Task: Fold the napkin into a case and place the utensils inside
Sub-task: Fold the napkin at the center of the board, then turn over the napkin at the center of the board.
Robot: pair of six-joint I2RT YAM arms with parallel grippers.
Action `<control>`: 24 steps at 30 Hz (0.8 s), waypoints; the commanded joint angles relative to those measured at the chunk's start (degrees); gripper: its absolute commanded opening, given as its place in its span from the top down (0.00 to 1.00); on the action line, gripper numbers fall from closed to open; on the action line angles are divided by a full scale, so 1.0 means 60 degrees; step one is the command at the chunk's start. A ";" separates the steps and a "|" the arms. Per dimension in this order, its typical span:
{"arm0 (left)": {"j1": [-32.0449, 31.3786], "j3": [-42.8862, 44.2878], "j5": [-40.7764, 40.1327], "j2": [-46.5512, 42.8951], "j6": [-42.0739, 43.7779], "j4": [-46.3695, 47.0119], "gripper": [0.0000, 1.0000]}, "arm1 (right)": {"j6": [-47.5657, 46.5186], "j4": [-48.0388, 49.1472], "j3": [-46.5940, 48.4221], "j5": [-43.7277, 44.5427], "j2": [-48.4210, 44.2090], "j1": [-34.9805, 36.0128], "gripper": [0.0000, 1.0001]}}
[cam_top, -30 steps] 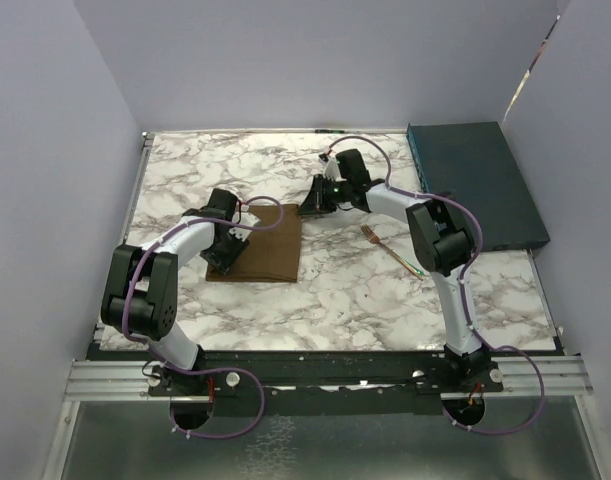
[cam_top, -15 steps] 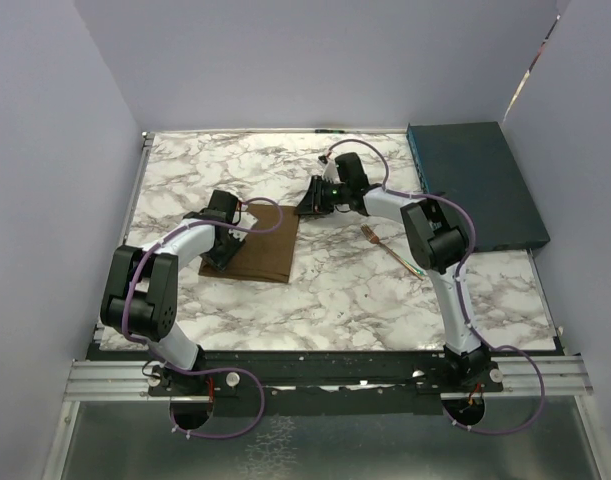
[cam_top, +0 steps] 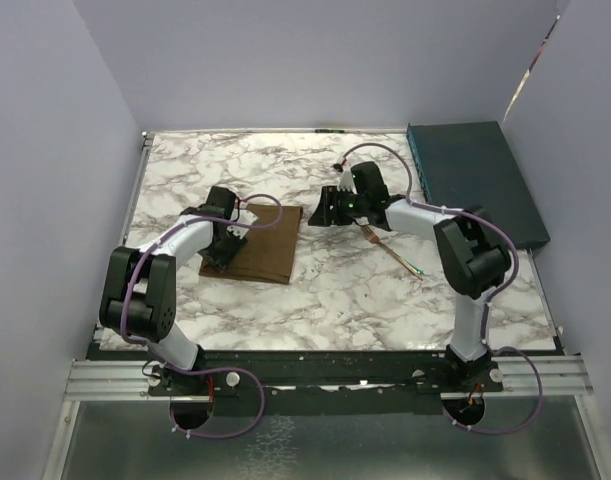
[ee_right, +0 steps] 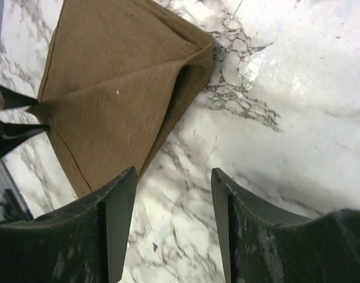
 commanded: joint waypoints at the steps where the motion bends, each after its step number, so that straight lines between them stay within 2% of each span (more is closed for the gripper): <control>1: 0.0038 0.1070 0.1475 -0.0377 -0.0242 -0.1223 0.50 | -0.1222 0.0789 -0.1219 0.1203 -0.1437 0.0489 0.39; 5: 0.0042 0.1899 0.1762 -0.0395 -0.0345 -0.1690 0.41 | -0.2624 0.1054 -0.2145 0.2286 -0.2340 0.1365 0.35; 9: 0.0220 0.2488 0.1648 -0.0581 -0.0321 -0.1952 0.15 | -0.4981 0.1921 -0.3161 0.3455 -0.3233 0.2618 0.34; 12: 0.0502 0.2850 0.1611 -0.0702 -0.0162 -0.2070 0.01 | -0.6751 0.2571 -0.3806 0.2835 -0.3632 0.3252 0.33; 16: 0.1036 0.3415 0.1801 -0.0561 0.0104 -0.2375 0.01 | -0.7790 0.1611 -0.3215 0.2361 -0.3367 0.3751 0.32; 24: 0.2417 0.4586 0.2790 0.0118 0.0160 -0.2840 0.01 | -0.8784 0.1279 -0.2428 0.3122 -0.1899 0.4928 0.26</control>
